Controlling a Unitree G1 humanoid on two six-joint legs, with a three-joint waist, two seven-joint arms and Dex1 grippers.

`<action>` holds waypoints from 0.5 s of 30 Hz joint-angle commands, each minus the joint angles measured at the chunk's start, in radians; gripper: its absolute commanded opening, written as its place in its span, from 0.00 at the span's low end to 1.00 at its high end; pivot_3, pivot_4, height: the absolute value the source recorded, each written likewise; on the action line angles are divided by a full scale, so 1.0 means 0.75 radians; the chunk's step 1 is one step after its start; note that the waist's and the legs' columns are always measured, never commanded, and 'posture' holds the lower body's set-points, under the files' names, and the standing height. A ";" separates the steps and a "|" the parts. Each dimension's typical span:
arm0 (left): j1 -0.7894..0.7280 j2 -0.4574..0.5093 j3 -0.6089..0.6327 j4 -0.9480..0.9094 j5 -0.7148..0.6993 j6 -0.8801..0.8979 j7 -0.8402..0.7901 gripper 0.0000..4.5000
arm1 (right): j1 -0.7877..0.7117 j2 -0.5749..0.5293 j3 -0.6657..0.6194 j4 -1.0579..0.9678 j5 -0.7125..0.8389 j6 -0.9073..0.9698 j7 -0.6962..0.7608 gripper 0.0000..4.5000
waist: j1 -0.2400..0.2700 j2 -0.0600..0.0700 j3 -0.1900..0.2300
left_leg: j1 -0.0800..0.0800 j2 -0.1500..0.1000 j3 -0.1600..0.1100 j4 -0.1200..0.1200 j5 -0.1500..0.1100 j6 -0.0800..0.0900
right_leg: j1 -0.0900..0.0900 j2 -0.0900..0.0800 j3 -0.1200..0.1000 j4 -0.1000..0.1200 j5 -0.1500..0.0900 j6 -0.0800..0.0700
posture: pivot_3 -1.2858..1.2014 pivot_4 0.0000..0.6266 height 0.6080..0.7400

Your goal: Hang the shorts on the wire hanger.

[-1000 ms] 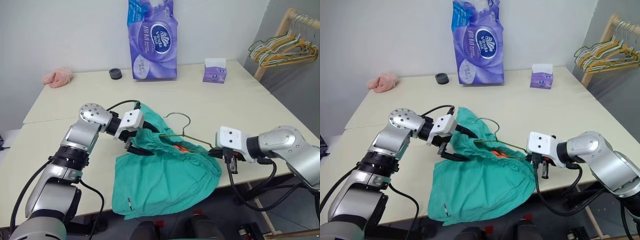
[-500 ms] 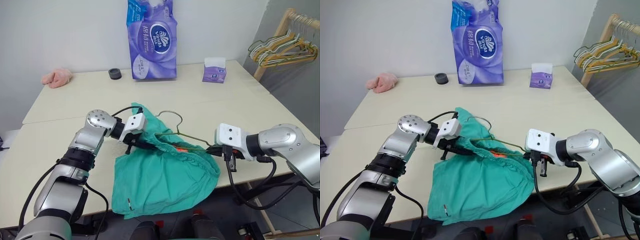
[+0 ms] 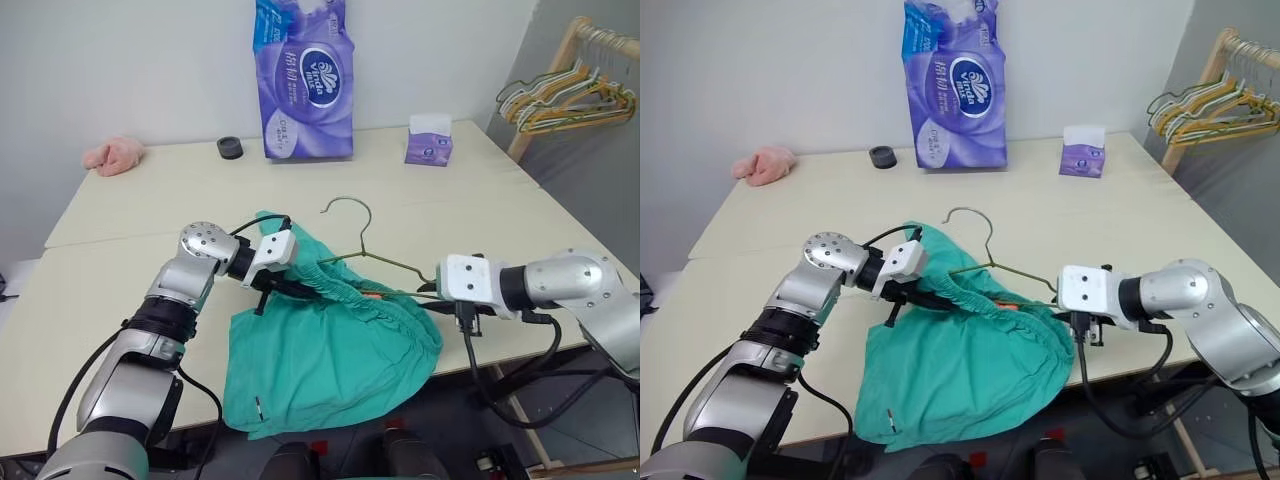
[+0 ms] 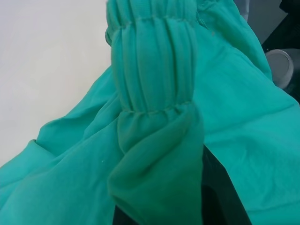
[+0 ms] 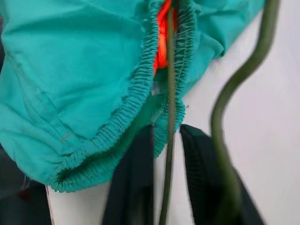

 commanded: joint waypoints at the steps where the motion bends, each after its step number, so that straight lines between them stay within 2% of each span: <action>1: -0.055 0.019 0.036 0.060 0.048 -0.040 0.105 0.01 | 0.114 -0.084 -0.176 0.013 0.052 0.021 0.039 0.53 | 0.005 -0.001 0.000 | 0.000 0.000 0.000 0.000 0.000 0.000 | 0.000 0.000 0.000 0.000 0.000 0.000 | 0.46 0.09 1.00; 6: -0.047 0.029 0.035 0.054 0.048 -0.046 0.107 0.01 | 0.319 -0.083 -0.474 0.117 0.091 0.100 -0.046 0.92 | -0.002 -0.001 0.000 | 0.001 0.000 0.001 0.000 0.000 0.000 | 0.001 0.000 0.001 0.001 0.000 0.000 | 0.46 0.10 1.00; 9: -0.047 0.030 0.037 0.054 0.044 -0.042 0.121 0.00 | 0.443 -0.013 -0.634 0.105 0.137 0.220 -0.117 0.92 | -0.002 -0.001 0.000 | 0.001 0.001 0.000 0.000 0.000 0.000 | 0.001 0.000 0.000 0.001 0.000 0.000 | 0.46 0.10 1.00; 12: -0.055 0.027 0.049 0.055 0.031 -0.022 0.140 0.00 | 0.564 0.311 -0.834 -0.054 0.348 0.392 -0.294 0.92 | -0.001 -0.005 -0.001 | 0.001 0.001 -0.002 0.000 0.000 0.000 | 0.001 0.001 0.000 0.001 0.000 0.000 | 0.46 0.11 1.00; 13: -0.059 0.026 0.052 0.055 0.027 -0.017 0.144 0.00 | 0.608 0.418 -0.867 -0.120 0.406 0.417 -0.342 0.92 | 0.000 -0.005 0.000 | 0.001 0.002 -0.002 0.000 0.000 0.000 | 0.002 0.002 0.000 0.002 0.000 0.000 | 0.46 0.11 1.00; 15: -0.067 0.023 0.060 0.054 0.019 -0.005 0.152 0.00 | 0.708 0.531 -0.846 -0.241 0.428 0.403 -0.398 0.92 | -0.001 -0.003 0.000 | 0.001 0.002 -0.003 -0.001 0.000 0.000 | 0.001 0.002 0.000 0.003 0.000 0.000 | 0.46 0.11 1.00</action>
